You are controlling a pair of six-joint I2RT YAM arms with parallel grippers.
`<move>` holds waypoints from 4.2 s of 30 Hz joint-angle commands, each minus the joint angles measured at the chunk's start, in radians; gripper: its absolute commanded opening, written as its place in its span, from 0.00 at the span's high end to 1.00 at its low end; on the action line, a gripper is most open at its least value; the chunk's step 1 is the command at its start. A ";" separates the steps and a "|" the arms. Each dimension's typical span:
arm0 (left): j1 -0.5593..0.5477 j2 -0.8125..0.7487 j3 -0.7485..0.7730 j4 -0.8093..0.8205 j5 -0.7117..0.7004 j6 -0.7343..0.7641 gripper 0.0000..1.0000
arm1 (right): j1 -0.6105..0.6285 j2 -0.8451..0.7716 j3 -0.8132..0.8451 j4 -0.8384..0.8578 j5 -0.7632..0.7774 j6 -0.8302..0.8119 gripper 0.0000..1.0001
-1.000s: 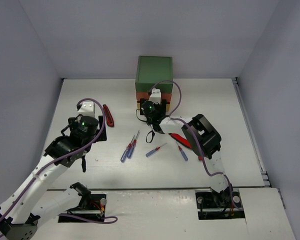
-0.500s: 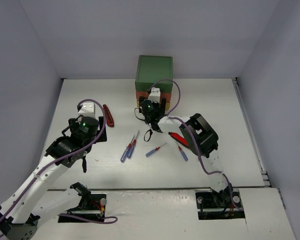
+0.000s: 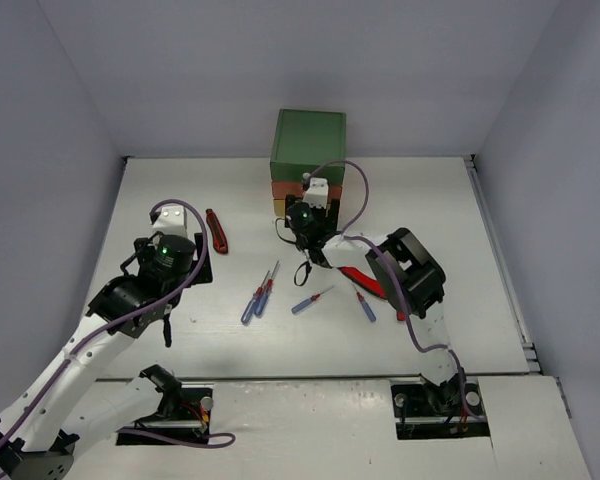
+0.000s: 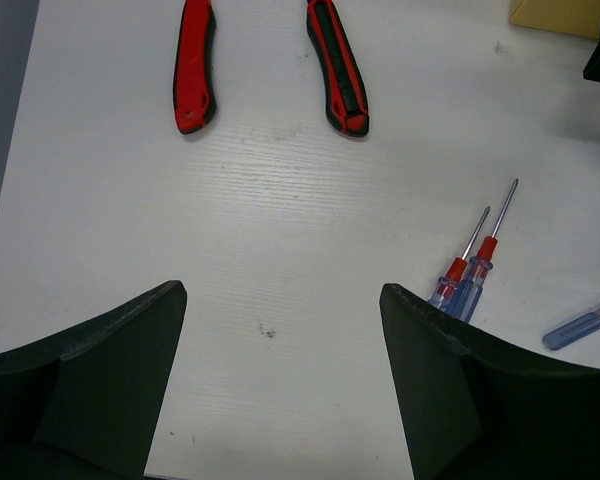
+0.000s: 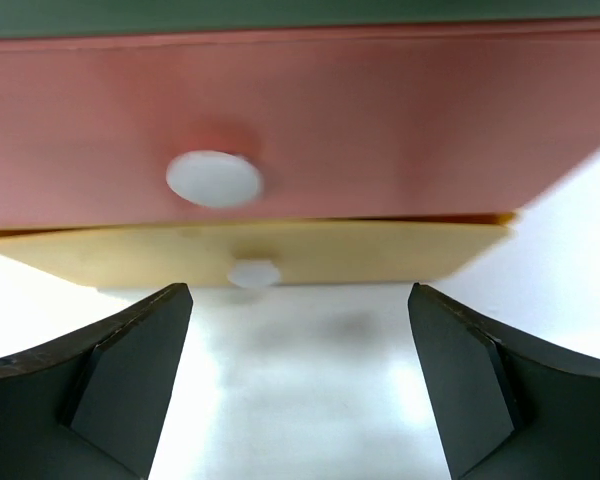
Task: Sort the tools into containers
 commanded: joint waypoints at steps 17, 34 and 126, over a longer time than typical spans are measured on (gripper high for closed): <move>0.010 -0.039 0.001 0.080 -0.016 0.028 0.25 | 0.028 -0.668 -0.327 -0.054 -0.116 0.021 0.00; 0.013 -0.121 -0.044 0.075 -0.021 0.034 0.25 | 0.041 -0.326 -0.098 0.035 0.024 -0.034 0.25; 0.015 -0.181 -0.082 0.071 0.065 0.035 0.25 | 0.114 -0.402 -0.312 -0.042 0.026 0.313 0.94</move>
